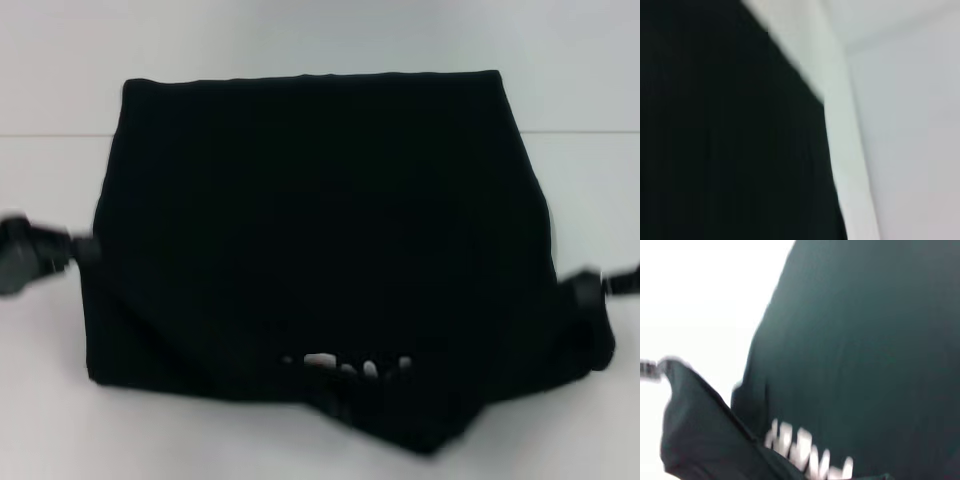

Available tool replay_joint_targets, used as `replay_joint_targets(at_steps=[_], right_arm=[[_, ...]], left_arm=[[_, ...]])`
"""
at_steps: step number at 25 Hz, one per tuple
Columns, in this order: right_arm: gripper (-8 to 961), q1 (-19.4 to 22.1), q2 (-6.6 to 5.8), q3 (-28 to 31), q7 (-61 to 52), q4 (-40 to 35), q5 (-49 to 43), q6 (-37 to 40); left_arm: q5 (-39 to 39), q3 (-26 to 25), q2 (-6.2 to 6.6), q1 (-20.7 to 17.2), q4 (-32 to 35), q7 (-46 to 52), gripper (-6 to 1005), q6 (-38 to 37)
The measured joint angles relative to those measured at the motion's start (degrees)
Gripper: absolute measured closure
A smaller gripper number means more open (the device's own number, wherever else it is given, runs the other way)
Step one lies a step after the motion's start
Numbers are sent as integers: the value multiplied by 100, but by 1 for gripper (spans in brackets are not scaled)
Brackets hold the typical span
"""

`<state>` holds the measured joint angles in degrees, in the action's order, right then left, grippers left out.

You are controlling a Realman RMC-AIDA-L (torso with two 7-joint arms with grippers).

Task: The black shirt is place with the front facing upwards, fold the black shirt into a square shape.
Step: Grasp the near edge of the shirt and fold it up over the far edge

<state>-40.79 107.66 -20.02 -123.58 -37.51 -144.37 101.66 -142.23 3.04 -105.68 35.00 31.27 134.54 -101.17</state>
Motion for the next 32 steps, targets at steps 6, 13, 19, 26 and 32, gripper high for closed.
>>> replay_joint_targets(at_steps=[6, 13, 19, 26, 32], right_arm=[[902, 228, 34, 289, 47, 672, 1113, -1440], [903, 170, 397, 252, 563, 1069, 1603, -2983], [902, 31, 575, 237, 837, 1048, 1758, -3598], [900, -10, 541, 227, 1065, 1012, 2177, -3822], [899, -128, 814, 95, 1435, 1085, 2197, -4535]], left_arm=[[830, -185, -84, -116, -447, -247, 972, 1228], [1207, -180, -381, 2, -758, -878, 973, 2344], [1216, -167, -536, 187, -839, -1158, 973, 2960], [1301, -156, -518, 389, -814, -1213, 973, 3231], [1304, -145, -651, 508, -859, -1452, 973, 3710]])
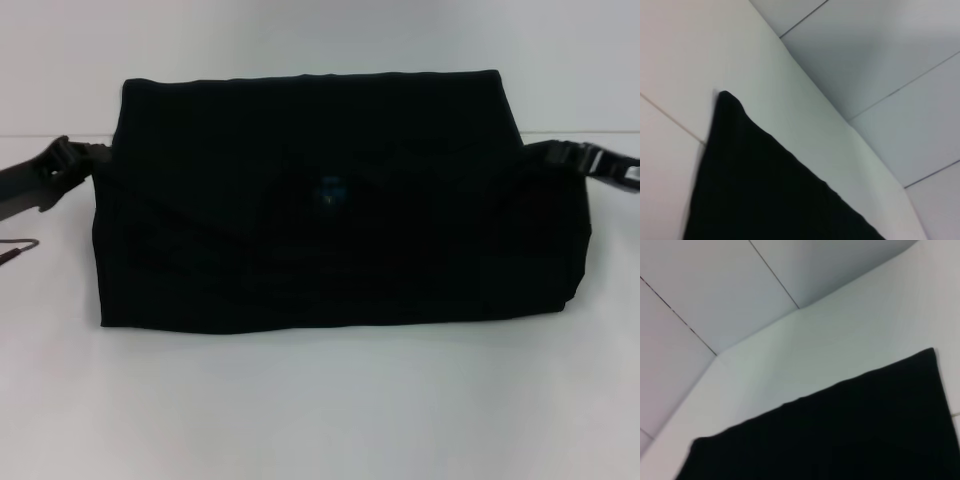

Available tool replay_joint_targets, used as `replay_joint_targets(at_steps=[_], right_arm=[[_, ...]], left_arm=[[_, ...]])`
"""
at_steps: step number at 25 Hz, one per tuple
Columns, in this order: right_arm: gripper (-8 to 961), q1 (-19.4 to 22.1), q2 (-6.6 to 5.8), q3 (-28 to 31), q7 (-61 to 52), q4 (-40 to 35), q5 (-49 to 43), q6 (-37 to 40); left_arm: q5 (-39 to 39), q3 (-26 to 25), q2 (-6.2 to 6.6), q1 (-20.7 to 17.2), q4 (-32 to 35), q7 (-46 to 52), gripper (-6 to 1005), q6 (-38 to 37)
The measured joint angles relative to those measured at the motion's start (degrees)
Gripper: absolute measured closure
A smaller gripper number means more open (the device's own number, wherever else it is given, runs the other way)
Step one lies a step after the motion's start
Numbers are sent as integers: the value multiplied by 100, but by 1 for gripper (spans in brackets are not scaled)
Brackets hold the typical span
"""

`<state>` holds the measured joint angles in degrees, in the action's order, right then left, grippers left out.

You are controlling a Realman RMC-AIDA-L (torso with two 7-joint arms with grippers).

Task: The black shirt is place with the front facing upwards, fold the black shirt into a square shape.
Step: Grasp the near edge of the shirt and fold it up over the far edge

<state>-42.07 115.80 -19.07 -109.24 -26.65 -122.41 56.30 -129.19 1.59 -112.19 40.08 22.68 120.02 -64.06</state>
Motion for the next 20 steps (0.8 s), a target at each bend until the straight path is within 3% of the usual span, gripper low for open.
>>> replay_joint_targets(at_steps=[4, 7, 13, 18, 20], right_arm=[[897, -103, 303, -363, 279, 10, 2, -674], [897, -194, 383, -609, 327, 96, 14, -1147], [895, -279, 387, -762, 410, 233, 25, -1354], [685, -153, 337, -679, 476, 168, 124, -1021], [616, -58, 308, -669, 564, 167, 299, -918]], left_arm=[[13, -1, -129, 43, -23, -152, 972, 336], [16, -1, -202, 79, -66, -234, 972, 600], [64, -11, -390, 156, -70, -355, 937, 1235], [348, -48, -472, 112, -77, -725, 879, 1472], [476, -46, -488, 55, -96, -746, 808, 1509]])
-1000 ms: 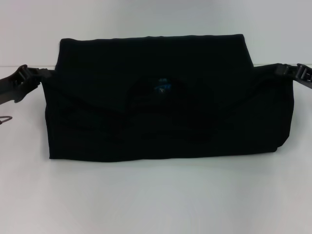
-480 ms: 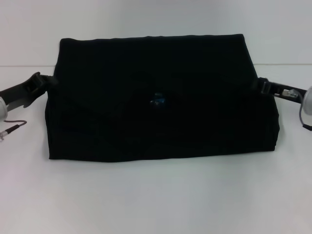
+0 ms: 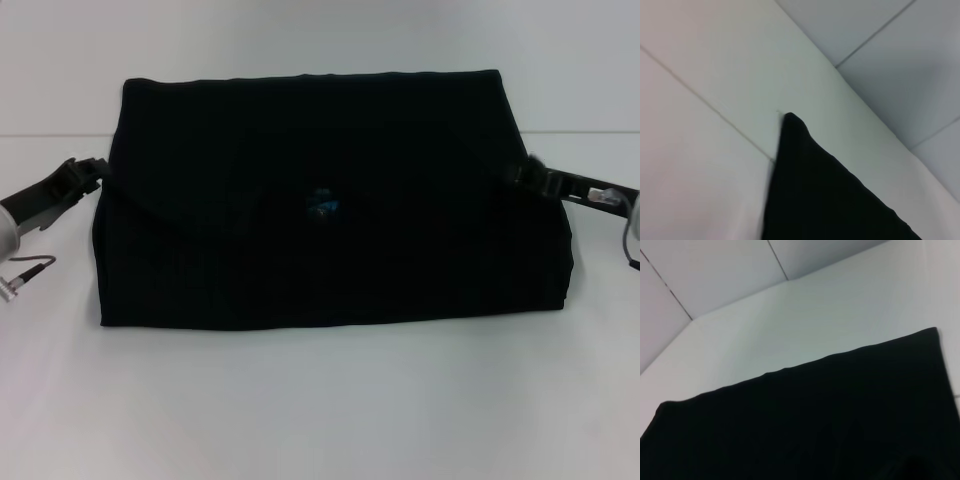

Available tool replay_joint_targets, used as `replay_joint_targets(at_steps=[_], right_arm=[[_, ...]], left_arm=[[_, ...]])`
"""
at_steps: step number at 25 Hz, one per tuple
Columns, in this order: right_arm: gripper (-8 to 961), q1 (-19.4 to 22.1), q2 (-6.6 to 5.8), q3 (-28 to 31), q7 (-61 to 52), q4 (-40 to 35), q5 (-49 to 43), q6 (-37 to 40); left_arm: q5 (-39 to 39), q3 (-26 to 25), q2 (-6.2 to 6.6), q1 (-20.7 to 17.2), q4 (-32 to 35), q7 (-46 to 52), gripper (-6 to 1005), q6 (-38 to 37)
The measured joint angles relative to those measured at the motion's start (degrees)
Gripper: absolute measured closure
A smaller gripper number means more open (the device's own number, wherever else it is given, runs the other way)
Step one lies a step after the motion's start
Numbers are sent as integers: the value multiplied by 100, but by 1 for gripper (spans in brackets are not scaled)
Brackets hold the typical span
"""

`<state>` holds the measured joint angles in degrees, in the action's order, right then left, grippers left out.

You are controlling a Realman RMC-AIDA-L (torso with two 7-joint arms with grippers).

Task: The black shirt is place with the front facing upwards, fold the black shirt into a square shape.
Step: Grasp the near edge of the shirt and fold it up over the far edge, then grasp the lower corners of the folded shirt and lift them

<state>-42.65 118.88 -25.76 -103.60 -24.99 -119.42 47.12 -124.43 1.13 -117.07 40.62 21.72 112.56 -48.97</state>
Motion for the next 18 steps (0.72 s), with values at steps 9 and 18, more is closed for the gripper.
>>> replay_joint_targets(at_steps=[9, 18], right_arm=[[321, 689, -241, 8, 461, -36, 1239, 1139], [13, 1139, -225, -421, 2783, -84, 823, 3252]], left_arm=[[194, 49, 147, -444, -60, -31, 559, -1096], [-20, 1260, 669, -969, -6, 995, 333, -2075]])
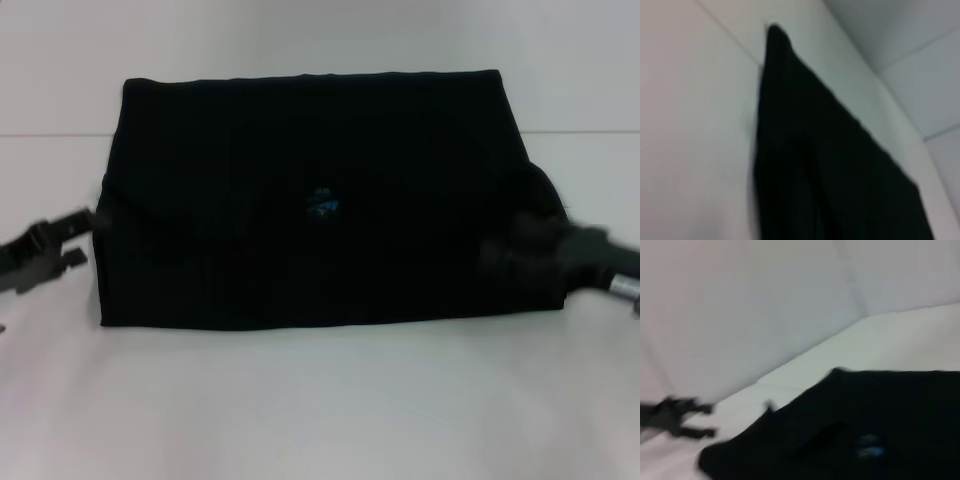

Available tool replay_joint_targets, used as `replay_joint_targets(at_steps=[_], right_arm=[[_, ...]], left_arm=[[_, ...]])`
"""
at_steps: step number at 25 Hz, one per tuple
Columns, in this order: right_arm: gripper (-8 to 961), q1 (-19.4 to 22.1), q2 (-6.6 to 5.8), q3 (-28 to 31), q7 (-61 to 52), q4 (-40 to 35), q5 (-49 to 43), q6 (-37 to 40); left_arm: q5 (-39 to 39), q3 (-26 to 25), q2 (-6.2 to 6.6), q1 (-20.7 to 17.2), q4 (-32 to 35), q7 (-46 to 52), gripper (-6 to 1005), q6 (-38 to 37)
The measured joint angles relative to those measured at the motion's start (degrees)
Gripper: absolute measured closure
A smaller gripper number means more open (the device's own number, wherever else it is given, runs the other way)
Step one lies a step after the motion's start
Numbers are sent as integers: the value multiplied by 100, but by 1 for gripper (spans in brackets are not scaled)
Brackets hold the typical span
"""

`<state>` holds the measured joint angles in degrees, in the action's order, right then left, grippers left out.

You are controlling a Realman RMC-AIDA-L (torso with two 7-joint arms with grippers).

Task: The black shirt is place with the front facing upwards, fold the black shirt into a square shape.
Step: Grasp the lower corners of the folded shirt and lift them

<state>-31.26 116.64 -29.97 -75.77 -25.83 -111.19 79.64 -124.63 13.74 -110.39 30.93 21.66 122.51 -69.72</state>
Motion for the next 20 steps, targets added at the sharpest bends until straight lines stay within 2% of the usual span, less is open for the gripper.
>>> replay_joint_targets(at_steps=[4, 5, 6, 13, 20], right_arm=[[10, 103, 246, -53, 898, 16, -254, 260], [9, 113, 271, -59, 1029, 45, -287, 259], [9, 121, 294, -65, 1164, 93, -313, 248], [9, 123, 290, -176, 1338, 288, -334, 88], [14, 92, 298, -214, 1342, 323, -333, 77]], left_arm=[[-2, 267, -12, -138, 194, -73, 181, -225], [-3, 280, -20, -156, 224, -134, 127, -263], [-3, 290, -25, -174, 248, -197, 127, -290], [-7, 425, -61, -177, 286, -381, 127, -53], [-9, 840, -223, -20, 273, -403, 126, 341]])
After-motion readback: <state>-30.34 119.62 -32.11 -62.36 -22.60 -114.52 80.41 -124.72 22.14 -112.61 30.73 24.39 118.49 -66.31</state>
